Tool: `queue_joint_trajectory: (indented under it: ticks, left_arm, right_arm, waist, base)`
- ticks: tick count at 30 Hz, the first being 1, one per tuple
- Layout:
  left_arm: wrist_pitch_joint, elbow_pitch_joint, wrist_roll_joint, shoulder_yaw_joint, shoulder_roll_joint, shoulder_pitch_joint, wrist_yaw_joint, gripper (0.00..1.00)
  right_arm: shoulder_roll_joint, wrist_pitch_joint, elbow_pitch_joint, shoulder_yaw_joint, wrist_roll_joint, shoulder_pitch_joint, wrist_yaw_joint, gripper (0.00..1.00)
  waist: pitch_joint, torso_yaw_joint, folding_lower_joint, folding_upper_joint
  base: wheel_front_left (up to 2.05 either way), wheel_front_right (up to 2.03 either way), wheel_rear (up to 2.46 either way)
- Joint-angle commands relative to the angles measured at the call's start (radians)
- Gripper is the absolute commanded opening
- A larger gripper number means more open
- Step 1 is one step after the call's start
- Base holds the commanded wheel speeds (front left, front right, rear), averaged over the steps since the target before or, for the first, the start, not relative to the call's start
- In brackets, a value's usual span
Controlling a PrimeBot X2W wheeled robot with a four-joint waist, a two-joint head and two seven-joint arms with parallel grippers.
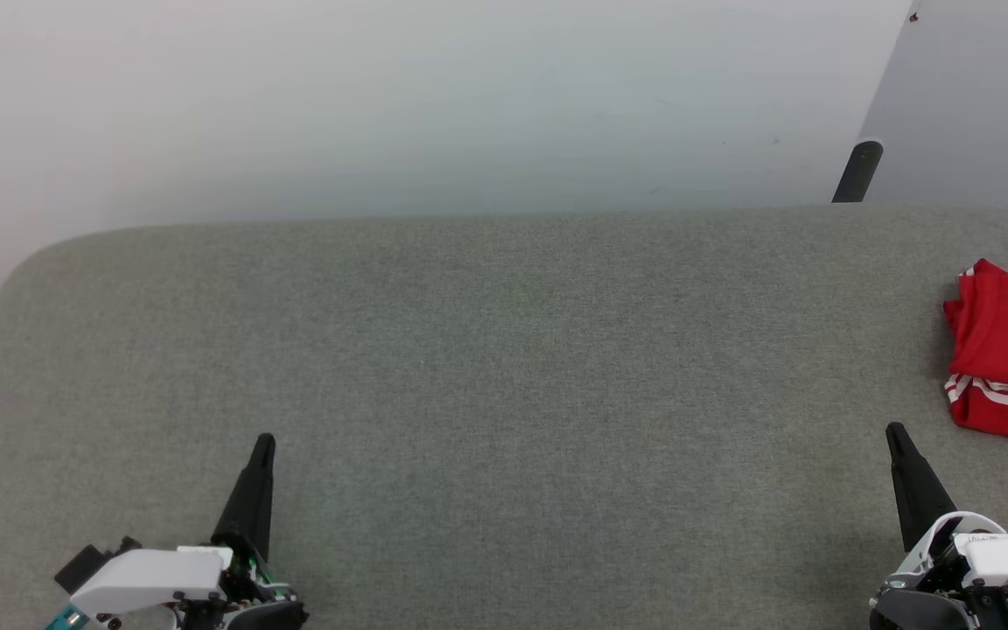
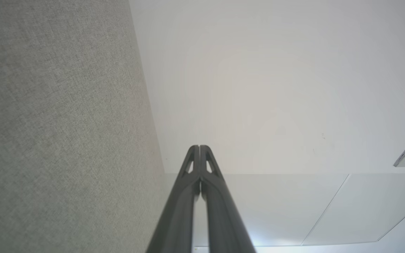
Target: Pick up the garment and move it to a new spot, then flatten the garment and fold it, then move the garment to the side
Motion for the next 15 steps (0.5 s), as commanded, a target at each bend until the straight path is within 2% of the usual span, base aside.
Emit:
queue_joint_trajectory:
  ticks: [1,15]
  left_arm:
    - [0.003,0.001,-0.003,0.003,0.000,-0.009,0.002,0.00]
    - [0.003,0.001,-0.003,0.002,0.000,-0.009,0.002,0.00]
  right_arm:
    - [0.002,0.002,-0.003,0.000,0.004,-0.002,0.000,0.00]
    - [0.002,0.002,-0.003,0.000,0.004,-0.002,0.000,0.00]
  waist:
    - [0.000,0.000,0.0000,-0.0001]
    - [0.000,0.000,0.0000,-0.0001]
  base:
    - [0.00,0.00,0.00]
    - [0.00,0.00,0.00]
